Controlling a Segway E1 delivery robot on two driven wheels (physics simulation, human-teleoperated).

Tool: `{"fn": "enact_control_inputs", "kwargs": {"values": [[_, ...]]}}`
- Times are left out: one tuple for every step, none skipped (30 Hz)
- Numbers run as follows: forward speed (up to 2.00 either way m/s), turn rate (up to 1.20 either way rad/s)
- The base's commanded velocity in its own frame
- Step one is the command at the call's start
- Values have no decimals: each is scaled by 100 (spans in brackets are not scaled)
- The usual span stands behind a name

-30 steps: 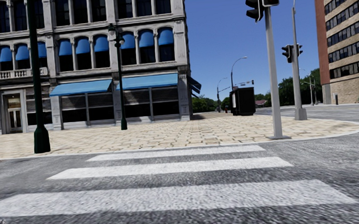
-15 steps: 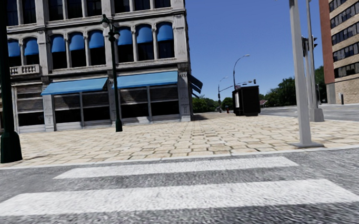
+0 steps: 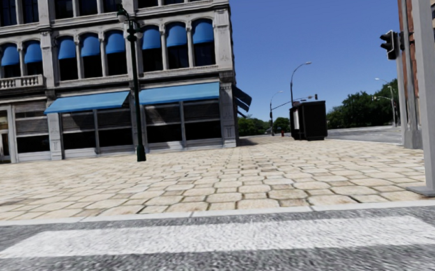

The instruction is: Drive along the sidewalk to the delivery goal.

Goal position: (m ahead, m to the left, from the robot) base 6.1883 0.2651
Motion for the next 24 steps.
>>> {"fn": "enact_control_inputs", "kwargs": {"values": [[200, 0], [200, 0], [200, 0], [200, 0], [200, 0], [200, 0], [200, 0], [200, 0], [200, 0], [200, 0], [200, 0], [200, 0], [200, 0], [200, 0], [200, 0], [200, 0], [200, 0], [200, 0], [200, 0], [200, 0], [200, 0], [200, 0], [200, 0], [200, 0]]}}
